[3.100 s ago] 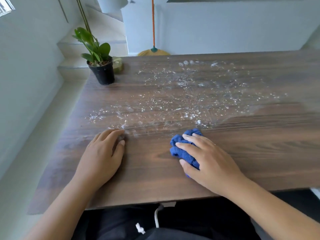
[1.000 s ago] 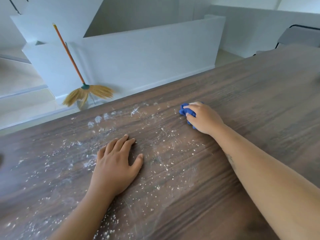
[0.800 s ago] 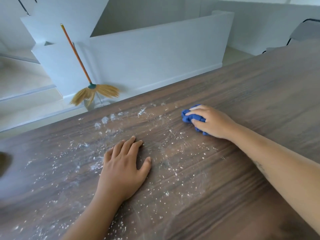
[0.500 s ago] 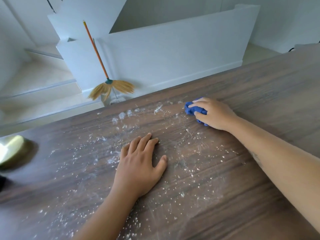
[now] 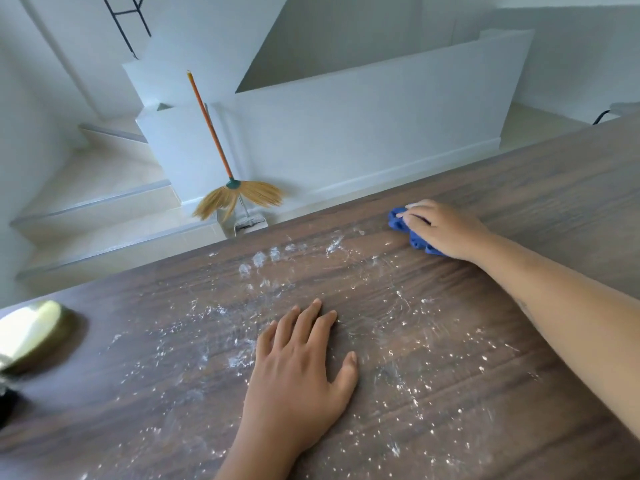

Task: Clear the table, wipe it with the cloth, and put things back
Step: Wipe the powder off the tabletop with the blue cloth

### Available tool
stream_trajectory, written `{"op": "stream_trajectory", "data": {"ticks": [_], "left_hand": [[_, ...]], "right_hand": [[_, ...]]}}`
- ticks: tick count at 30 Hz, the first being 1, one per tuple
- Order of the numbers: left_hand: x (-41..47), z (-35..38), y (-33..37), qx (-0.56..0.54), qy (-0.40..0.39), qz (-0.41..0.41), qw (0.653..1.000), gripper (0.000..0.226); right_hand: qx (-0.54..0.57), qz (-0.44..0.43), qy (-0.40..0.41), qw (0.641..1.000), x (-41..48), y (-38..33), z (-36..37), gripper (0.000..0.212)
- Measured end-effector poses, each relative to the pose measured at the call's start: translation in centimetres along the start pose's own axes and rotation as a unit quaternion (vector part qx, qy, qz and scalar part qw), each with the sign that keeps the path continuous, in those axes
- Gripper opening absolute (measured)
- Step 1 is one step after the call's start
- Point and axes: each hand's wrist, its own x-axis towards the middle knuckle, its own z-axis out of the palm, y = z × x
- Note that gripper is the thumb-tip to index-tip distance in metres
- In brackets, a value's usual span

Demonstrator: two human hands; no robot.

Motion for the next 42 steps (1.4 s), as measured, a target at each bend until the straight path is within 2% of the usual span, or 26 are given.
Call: {"op": "stream_trajectory", "data": {"ticks": [3, 7, 11, 15, 17, 20, 24, 27, 29, 32, 36, 38, 42], "left_hand": [[0.1, 0.3, -0.1, -0.001, 0.009, 0.006, 1.000, 0.063], [0.3, 0.7, -0.2, -0.008, 0.024, 0.003, 1.000, 0.056], [0.5, 1.3, -0.4, -0.008, 0.041, 0.006, 0.999, 0.056], [0.4, 1.3, -0.4, -0.002, 0.045, 0.002, 0.999, 0.056], [0.4, 1.1, -0.2, -0.005, 0.043, -0.001, 0.999, 0.057], [0.5, 1.0, -0.2, -0.001, 0.032, 0.001, 0.999, 0.057], [0.6, 1.1, -0.4, -0.006, 0.034, -0.001, 0.999, 0.057], [0.7, 1.2, -0.4, -0.004, 0.035, 0.003, 0.999, 0.057], [0.6, 1.1, -0.3, 0.000, 0.030, 0.004, 1.000, 0.057], [0.5, 0.7, -0.2, 0.001, 0.016, 0.001, 1.000, 0.058], [0.3, 0.6, -0.3, 0.007, 0.016, 0.003, 1.000, 0.058], [0.3, 0.7, -0.3, 0.000, 0.022, 0.004, 1.000, 0.057], [0.3, 0.7, -0.3, -0.001, 0.027, 0.004, 1.000, 0.057]], "right_hand": [[0.067, 0.076, 0.010, 0.995, 4.1, 0.1, 0.3, 0.028], [0.157, 0.051, 0.006, 0.986, 7.4, -2.4, 1.6, 0.028], [0.203, 0.032, -0.046, 0.978, 6.3, -1.0, 1.7, 0.029], [0.242, 0.076, 0.001, 0.967, 9.0, -0.4, 2.1, 0.027], [0.233, 0.069, -0.005, 0.970, 10.6, -2.2, 2.6, 0.026], [0.219, 0.002, -0.046, 0.975, 9.4, -4.8, 2.7, 0.026], [0.184, -0.057, -0.094, 0.977, 5.7, -3.1, 2.0, 0.029], [0.203, 0.012, -0.048, 0.978, 6.8, -1.1, 1.6, 0.028], [0.168, 0.035, -0.023, 0.985, 8.4, -2.1, 1.8, 0.030], [0.133, -0.005, -0.026, 0.991, 8.0, -4.6, 2.2, 0.032], [0.164, -0.057, -0.095, 0.980, 2.6, -3.8, 1.0, 0.033], [0.173, -0.029, -0.092, 0.980, 1.3, -1.8, 0.2, 0.031], [0.214, 0.056, -0.033, 0.975, 4.2, -0.8, -0.2, 0.025]]}}
